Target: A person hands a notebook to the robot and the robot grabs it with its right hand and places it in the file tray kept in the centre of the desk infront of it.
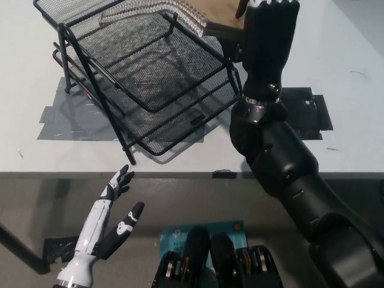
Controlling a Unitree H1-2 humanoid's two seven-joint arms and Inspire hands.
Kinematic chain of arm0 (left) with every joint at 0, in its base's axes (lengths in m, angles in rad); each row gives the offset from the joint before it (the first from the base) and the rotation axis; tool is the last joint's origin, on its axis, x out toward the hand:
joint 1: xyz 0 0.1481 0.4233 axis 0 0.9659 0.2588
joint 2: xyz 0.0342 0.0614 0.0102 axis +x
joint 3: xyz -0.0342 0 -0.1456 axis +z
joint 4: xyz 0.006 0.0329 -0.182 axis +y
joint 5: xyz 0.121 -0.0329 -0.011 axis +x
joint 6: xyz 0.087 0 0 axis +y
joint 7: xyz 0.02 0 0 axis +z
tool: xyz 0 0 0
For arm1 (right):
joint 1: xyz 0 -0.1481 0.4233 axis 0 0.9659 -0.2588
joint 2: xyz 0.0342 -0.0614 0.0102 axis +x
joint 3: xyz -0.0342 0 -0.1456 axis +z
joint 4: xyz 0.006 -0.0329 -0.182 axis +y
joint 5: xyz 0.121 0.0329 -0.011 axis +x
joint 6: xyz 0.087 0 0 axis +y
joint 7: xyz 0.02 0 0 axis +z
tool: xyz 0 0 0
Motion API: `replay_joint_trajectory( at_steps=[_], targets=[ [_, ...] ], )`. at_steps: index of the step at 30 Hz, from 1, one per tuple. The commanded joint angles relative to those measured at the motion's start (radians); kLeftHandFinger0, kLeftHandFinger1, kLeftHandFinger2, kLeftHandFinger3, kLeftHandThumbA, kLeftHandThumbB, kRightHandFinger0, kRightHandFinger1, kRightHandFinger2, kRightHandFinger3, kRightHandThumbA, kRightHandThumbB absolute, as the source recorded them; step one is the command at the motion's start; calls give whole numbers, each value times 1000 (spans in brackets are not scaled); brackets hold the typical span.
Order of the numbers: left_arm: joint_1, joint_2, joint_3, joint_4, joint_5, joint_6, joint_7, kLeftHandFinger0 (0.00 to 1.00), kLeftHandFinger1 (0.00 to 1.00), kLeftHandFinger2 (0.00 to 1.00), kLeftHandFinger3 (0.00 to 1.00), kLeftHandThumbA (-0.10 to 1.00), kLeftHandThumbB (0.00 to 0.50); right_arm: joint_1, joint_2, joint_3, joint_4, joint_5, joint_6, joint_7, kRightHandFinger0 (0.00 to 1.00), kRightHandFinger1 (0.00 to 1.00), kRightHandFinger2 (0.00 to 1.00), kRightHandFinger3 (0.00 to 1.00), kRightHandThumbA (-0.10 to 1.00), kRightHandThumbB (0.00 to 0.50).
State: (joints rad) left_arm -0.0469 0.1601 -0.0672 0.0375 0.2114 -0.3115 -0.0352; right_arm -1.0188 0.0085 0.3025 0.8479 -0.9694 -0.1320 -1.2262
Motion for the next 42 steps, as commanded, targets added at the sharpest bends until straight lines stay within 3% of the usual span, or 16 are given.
replay_joint_trajectory(
  at_steps=[1,3,4,6,9,14,18,19,20,21,22,23,27,29,36,42],
  targets=[
    [-1,12,-7,-40,-3,-5,-15,962,968,958,1000,808,217,-69,-11,51,42,-32,10,-44,0,0,0,352,620,0],
    [-5,13,-8,-38,-6,-9,-15,954,961,953,1000,803,213,-74,-10,78,83,-47,0,-44,0,0,0,291,505,0],
    [-9,13,-8,-35,-6,-12,-14,940,952,947,1000,802,219,-81,-9,104,125,-58,-22,-44,0,0,3,262,375,0],
    [-10,13,-7,-34,-7,-14,-12,932,948,942,1000,798,224,-92,-6,140,180,-51,-64,-44,0,0,36,244,379,0],
    [-12,15,-9,-34,-2,-21,-12,929,946,940,1000,805,216,-112,2,219,267,-83,-97,-44,0,0,90,252,209,0],
    [-11,14,-10,-38,1,-19,-10,930,946,940,1000,807,215,-159,8,364,355,-150,-109,-44,0,0,86,267,73,0],
    [-18,16,-12,-38,-2,-16,-13,917,934,931,1000,805,218,-208,14,488,394,-205,-93,-39,0,0,0,102,248,0],
    [-19,15,-12,-38,-2,-16,-13,916,930,924,1000,802,219,-220,17,514,399,-215,-88,-29,0,0,0,79,355,0],
    [-19,14,-13,-39,-1,-13,-13,921,932,924,1000,808,223,-238,21,549,403,-227,-75,-17,0,0,0,47,539,0],
    [-19,14,-14,-40,0,-11,-12,921,932,924,1000,808,223,-244,22,562,404,-229,-71,-15,0,0,0,47,539,0],
    [-17,14,-15,-43,2,-8,-13,923,935,927,1000,809,216,-261,30,585,408,-243,-50,-33,0,0,0,49,659,0],
    [-14,14,-15,-46,2,-8,-14,922,934,927,1000,807,213,-276,37,609,409,-247,-35,-43,0,0,0,32,707,0],
    [-16,15,-19,-46,-3,-9,-18,915,926,919,1000,796,211,-301,38,634,400,-235,-29,-34,0,0,0,15,702,0],
    [-18,15,-19,-45,-6,-9,-18,914,925,919,1000,795,213,-311,35,645,393,-231,-24,-30,0,0,14,63,608,0],
    [-21,19,-18,-45,-3,-6,-21,920,926,916,1000,810,225,-354,14,679,360,-233,-40,9,0,0,5,37,539,0],
    [-20,16,-17,-42,-1,-12,-20,902,908,904,1000,797,212,-350,0,643,351,-182,-37,53,0,0,32,48,615,0]
  ],
)
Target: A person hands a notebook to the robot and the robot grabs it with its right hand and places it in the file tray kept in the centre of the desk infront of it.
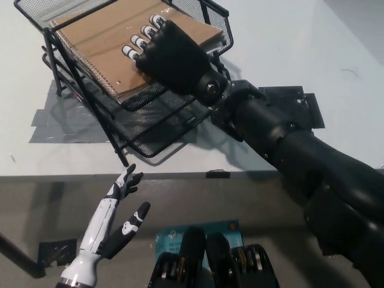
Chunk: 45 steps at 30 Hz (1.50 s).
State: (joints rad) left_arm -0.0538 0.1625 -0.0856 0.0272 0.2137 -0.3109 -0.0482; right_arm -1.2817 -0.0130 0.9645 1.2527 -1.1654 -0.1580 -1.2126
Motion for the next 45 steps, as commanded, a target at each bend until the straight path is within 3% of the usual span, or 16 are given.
replay_joint_trajectory(
  at_steps=[1,3,4,5,6,8,9,10,12,22,24,27,33,34,37,45],
  targets=[
    [-12,12,1,-30,-1,-14,-6,900,906,902,999,796,215,-76,17,-59,-63,58,-2,109,0,0,93,79,596,0],
    [-12,13,1,-31,3,-12,-5,900,906,902,999,798,217,-63,12,-100,-80,106,-12,177,0,11,176,112,622,1],
    [-12,14,0,-32,4,-14,-6,898,906,902,1000,797,215,-37,-9,-163,-149,199,-32,377,125,244,474,397,693,88],
    [-14,14,0,-32,4,-14,-6,897,905,902,1000,797,214,-31,-15,-181,-168,221,-36,432,131,267,461,425,797,73],
    [-17,16,0,-32,5,-13,-8,896,905,904,1000,797,210,0,-58,-221,-307,319,2,701,1000,1000,1000,1000,798,238],
    [-17,20,4,-35,3,-9,-9,895,903,902,1000,796,216,30,-120,-238,-488,424,86,999,1000,1000,1000,1000,767,352],
    [-16,21,6,-35,1,-8,-9,895,903,901,1000,795,218,39,-141,-240,-545,452,117,1082,1000,1000,1000,1000,755,377],
    [-16,22,8,-35,-7,-6,-11,892,899,895,993,781,224,55,-192,-239,-664,510,178,1213,1000,1000,1000,1000,775,446],
    [-17,24,9,-32,-12,-8,-13,880,892,889,989,772,223,66,-254,-235,-782,573,231,1329,1000,1000,1000,1000,825,493],
    [-2,20,10,-33,-7,2,-8,820,850,864,970,723,219,82,-570,-216,-1250,874,496,1690,1000,1000,1000,1000,884,500],
    [-6,24,10,-32,-4,3,-9,820,854,871,982,719,214,79,-625,-216,-1327,941,555,1736,1000,1000,1000,1000,802,500],
    [-5,27,8,-35,-3,6,-13,828,858,873,986,721,217,72,-728,-211,-1451,1060,625,1807,1000,1000,1000,1000,772,500],
    [-9,28,10,-35,-7,9,-15,806,833,854,967,658,206,-3,-904,-173,-1579,1288,628,1904,1000,1000,1000,1000,715,500],
    [-12,28,11,-31,-11,6,-15,803,829,851,967,652,204,-40,-971,-167,-1614,1387,628,1913,1000,1000,1000,1000,716,500],
    [-17,31,11,-29,-17,9,-20,798,822,848,969,622,191,-86,-1054,-177,-1654,1484,628,1933,1000,1000,1000,1000,755,500],
    [-18,30,13,-22,-33,9,-24,773,794,829,961,537,185,-157,-1210,-144,-1723,1690,628,1932,1000,1000,1000,1000,781,500]
  ],
)
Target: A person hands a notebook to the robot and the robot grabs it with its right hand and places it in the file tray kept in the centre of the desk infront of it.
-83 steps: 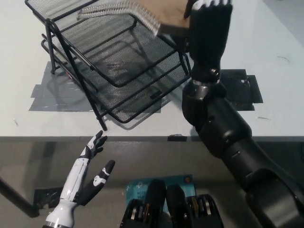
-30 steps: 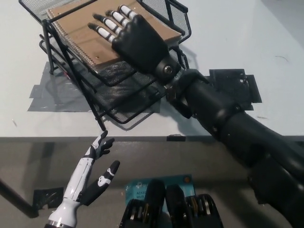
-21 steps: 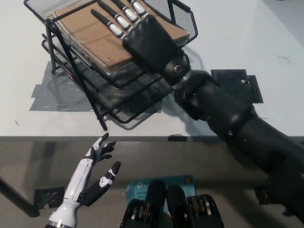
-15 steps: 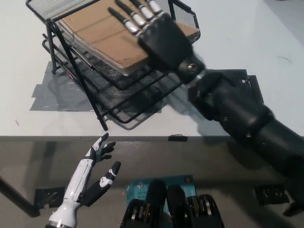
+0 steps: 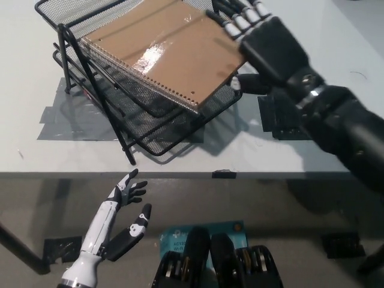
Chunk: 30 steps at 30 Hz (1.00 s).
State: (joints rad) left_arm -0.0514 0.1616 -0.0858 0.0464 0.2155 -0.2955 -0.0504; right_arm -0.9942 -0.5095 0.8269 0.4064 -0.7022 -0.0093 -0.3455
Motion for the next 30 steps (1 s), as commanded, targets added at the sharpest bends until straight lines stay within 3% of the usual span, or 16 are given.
replay_joint_trajectory(
  at_steps=[1,10,14,16,19,21,22,23,24,26,28,30],
  targets=[
    [-21,31,13,-41,-34,-6,-21,773,793,828,960,536,185,-445,-718,-6,-879,1228,479,1069,1000,1000,1000,1000,780,500],
    [-28,25,11,-36,-55,-3,-30,767,782,814,958,430,172,-443,-756,-23,-924,1154,479,1104,1000,1000,1000,1000,665,500],
    [-29,28,18,-53,-58,21,-32,764,786,806,952,422,201,-388,-798,-114,-956,1178,479,1049,1000,1000,1000,1000,627,500],
    [-32,27,18,-60,-54,29,-31,765,785,805,952,423,205,-351,-851,-189,-983,1213,479,990,1000,1000,1000,1000,752,500],
    [-50,26,20,-55,-54,29,-32,775,795,813,965,462,223,-194,-977,-429,-1087,1328,479,743,1000,1000,1000,1000,826,500],
    [-52,25,23,-54,-60,31,-33,789,808,832,976,499,228,21,-991,-667,-1199,1298,454,503,1000,1000,1000,1000,983,500],
    [-53,24,24,-54,-62,32,-33,790,809,834,977,504,228,67,-988,-718,-1222,1284,448,458,1000,1000,1000,1000,1000,500],
    [-53,24,25,-53,-61,30,-32,792,811,839,982,518,226,114,-966,-780,-1246,1262,449,424,1000,1000,1000,1000,1000,500],
    [-51,23,26,-52,-58,24,-28,790,815,848,987,550,220,228,-867,-933,-1314,1200,460,344,1000,1000,1000,1000,1000,500],
    [-45,20,27,-50,-51,18,-22,805,832,869,996,623,222,358,-738,-1023,-1354,1111,380,203,1000,1000,1000,1000,1000,493],
    [-34,17,26,-51,-50,16,-19,843,868,909,1000,697,231,415,-610,-960,-1356,986,214,80,1000,1000,1000,1000,1000,440],
    [-30,13,23,-40,-51,-2,-17,884,906,944,1000,754,236,457,-517,-925,-1356,872,146,60,1000,1000,1000,1000,1000,458]
  ],
)
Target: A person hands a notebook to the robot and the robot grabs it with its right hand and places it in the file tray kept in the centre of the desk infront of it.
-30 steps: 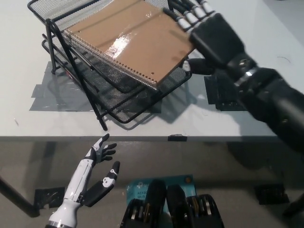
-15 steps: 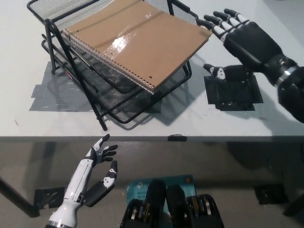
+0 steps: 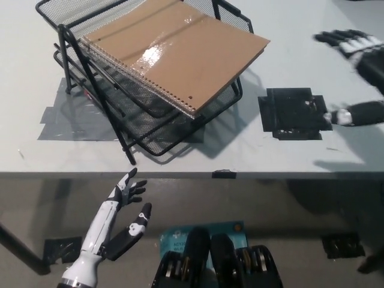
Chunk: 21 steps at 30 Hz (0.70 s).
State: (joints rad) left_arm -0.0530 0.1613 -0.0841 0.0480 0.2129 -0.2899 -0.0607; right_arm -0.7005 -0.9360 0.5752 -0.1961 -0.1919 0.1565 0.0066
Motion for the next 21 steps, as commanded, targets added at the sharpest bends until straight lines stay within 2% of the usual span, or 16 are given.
replay_joint_trajectory(
  at_steps=[1,3,4,5,6,7,9,10,11,12,17,21],
  targets=[
    [-20,12,17,-31,-55,-36,-7,933,962,1000,1000,841,258,249,-19,-609,-754,338,-110,-312,1000,1000,1000,1000,1000,427],
    [-14,11,15,-23,-67,-57,-10,972,1000,1000,1000,893,267,334,68,-512,-754,350,-183,-325,1000,1000,1000,1000,960,415],
    [-6,12,13,-21,-72,-65,-12,983,1000,1000,1000,937,281,406,161,-433,-754,327,-199,-318,1000,1000,1000,1000,1000,424],
    [-3,12,13,-21,-73,-66,-13,990,1000,1000,1000,957,291,438,207,-402,-754,285,-193,-308,1000,1000,1000,1000,1000,409],
    [0,9,12,-19,-77,-62,-14,1000,1000,1000,1000,995,310,495,301,-337,-754,222,-159,-290,1000,1000,1000,1000,1000,445],
    [2,8,12,-19,-81,-60,-15,1000,1000,1000,1000,1000,326,513,340,-307,-754,206,-140,-282,1000,1000,1000,1000,1000,425],
    [10,4,13,-16,-92,-59,-16,1000,1000,1000,1000,1000,351,556,437,-252,-715,194,-114,-256,1000,1000,1000,1000,1000,442],
    [13,5,14,-12,-94,-63,-15,1000,1000,1000,1000,1000,372,593,474,-229,-667,204,-142,-251,1000,1000,1000,1000,1000,424],
    [20,5,13,-9,-97,-68,-15,1000,1000,1000,1000,1000,385,636,508,-209,-604,201,-170,-241,1000,1000,1000,1000,1000,375],
    [28,5,13,-5,-101,-74,-16,1000,1000,1000,1000,1000,397,675,544,-190,-526,220,-201,-227,1000,1000,1000,1000,1000,363],
    [62,8,8,9,-116,-114,-19,1000,1000,1000,1000,1000,390,780,705,-205,-273,297,-256,-148,1000,1000,1000,1000,1000,370],
    [91,2,7,17,-127,-136,-19,1000,1000,1000,1000,1000,399,808,769,-240,-141,338,-269,-55,1000,1000,1000,1000,1000,356]
  ],
)
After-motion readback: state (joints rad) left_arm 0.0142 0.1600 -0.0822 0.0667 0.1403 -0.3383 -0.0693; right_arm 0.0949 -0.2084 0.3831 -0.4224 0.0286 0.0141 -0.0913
